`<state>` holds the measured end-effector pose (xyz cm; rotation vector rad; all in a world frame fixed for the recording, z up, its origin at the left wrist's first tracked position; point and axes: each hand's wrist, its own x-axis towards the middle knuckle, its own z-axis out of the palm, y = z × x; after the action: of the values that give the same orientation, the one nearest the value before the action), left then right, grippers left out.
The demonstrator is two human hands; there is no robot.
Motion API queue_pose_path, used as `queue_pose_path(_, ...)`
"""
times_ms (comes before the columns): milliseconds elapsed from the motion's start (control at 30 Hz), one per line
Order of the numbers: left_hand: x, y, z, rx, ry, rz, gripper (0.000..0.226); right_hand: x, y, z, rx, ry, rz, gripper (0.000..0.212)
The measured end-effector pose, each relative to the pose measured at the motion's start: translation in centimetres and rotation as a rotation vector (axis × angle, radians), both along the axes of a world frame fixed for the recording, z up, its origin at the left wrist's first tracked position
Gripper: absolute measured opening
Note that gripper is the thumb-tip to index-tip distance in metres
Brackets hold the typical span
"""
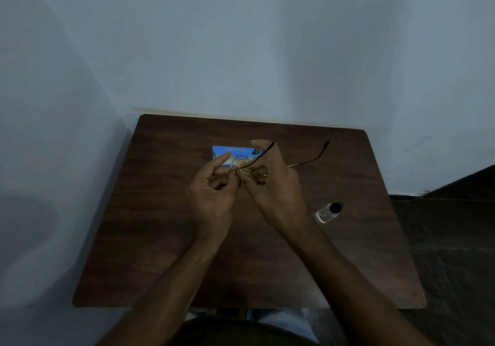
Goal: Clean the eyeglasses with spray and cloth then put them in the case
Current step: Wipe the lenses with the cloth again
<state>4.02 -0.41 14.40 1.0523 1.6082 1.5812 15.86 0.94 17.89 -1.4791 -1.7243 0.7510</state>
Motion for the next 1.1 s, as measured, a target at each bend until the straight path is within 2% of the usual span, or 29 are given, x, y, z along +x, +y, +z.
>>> queue_pose_path(67, -0.1, -0.3, -0.2, -0.018, -0.017, 0.009, 0.032, 1.0, -0.1, -0.7, 0.017, -0.121, 0.001, 0.054)
queue_pose_path(133, -0.1, -0.2, -0.4, -0.013, -0.052, 0.009, 0.021, 2.1, 0.3, -1.1, 0.114, -0.303, -0.092, 0.043)
queue_pose_path(200, 0.0, 0.1, -0.5, -0.013, -0.058, -0.006, 0.019, 2.9, 0.9, -1.2, 0.214, -0.407, -0.196, 0.036)
queue_pose_path(267, 0.3, 0.2, -0.3, -0.019, -0.027, -0.004, 0.023, 2.5, 1.1, -1.0, 0.224, -0.463, -0.203, 0.036)
queue_pose_path(400, 0.0, 0.3, -1.1, -0.035, -0.047, 0.014, 0.033, 1.7, 0.5, -1.7, 0.115, -0.388, -0.100, 0.038)
queue_pose_path(533, -0.1, 0.3, -1.4, -0.038, -0.044, -0.017, 0.041, 2.6, 1.4, -2.0, 0.189, -0.584, -0.185, 0.021)
queue_pose_path(600, 0.3, 0.3, -1.2, -0.041, -0.009, -0.018, 0.040, 2.0, 1.6, -2.0, 0.216, -0.578, -0.144, 0.018)
queue_pose_path(700, 0.0, 0.7, -1.6, -0.074, -0.075, 0.003, 0.037, 1.3, 1.1, -2.5, 0.235, -0.526, -0.057, 0.020)
queue_pose_path(867, 0.3, 0.6, -1.5, -0.120, -0.153, 0.012, 0.036, 1.8, 2.1, -2.1, 0.196, -0.617, -0.164, 0.026)
queue_pose_path(1033, -0.1, 1.1, -2.1, -0.139, -0.232, 0.049, 0.030, 0.9, 1.5, -1.6, 0.134, -0.471, -0.062, 0.040)
queue_pose_path(1100, -0.3, 1.0, -2.2, -0.155, -0.272, 0.051, 0.032, 1.6, 1.7, -2.1, 0.160, -0.551, -0.075, 0.033)
